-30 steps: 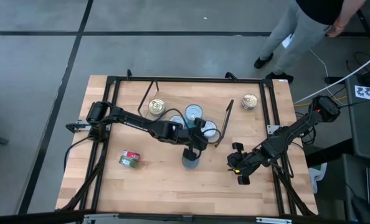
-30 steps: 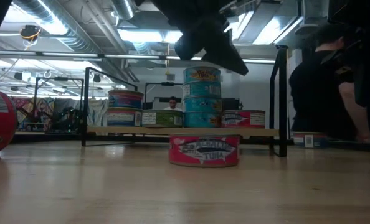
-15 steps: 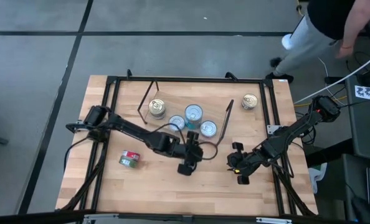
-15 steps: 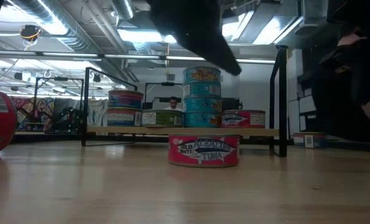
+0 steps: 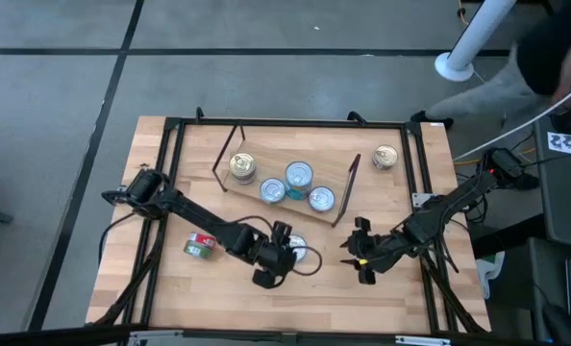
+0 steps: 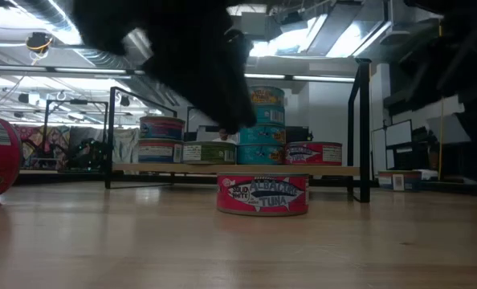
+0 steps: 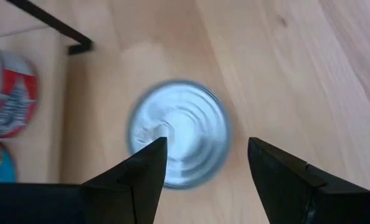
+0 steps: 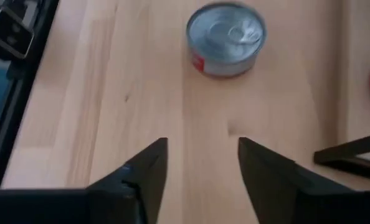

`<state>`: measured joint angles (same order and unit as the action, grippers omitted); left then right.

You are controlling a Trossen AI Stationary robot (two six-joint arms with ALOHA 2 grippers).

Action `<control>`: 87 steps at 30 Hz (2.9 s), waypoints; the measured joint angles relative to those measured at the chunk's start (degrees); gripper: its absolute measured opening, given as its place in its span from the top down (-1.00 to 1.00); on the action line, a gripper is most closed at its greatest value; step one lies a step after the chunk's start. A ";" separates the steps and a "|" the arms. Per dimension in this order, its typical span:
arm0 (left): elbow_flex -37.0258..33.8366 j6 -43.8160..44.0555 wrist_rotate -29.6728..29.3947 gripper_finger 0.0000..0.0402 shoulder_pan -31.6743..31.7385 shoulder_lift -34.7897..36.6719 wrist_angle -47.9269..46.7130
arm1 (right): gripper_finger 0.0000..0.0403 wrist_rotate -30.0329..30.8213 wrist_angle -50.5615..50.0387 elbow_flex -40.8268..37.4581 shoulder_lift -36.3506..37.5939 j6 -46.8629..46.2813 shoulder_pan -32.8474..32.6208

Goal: Stack canned seafood by type on shelf
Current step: Stack the red tuna can on top of the red tuna can on the shelf

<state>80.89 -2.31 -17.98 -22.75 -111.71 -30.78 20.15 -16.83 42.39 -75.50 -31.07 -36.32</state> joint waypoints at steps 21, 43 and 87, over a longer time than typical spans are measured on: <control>-10.32 -7.06 -1.18 0.22 -0.49 -0.16 9.13 | -0.23 3.79 16.93 -0.02 -6.87 42.53 2.98; -12.66 -11.52 -2.44 0.85 0.17 -1.15 17.01 | -0.23 -0.27 21.54 -0.02 -12.22 49.79 6.73; -6.61 18.49 1.01 1.00 6.25 -1.26 21.31 | -0.23 11.24 26.47 0.00 -20.87 52.72 6.73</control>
<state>74.28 16.18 -16.96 -16.49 -112.97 -9.47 31.39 9.64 42.39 -96.37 21.65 -29.59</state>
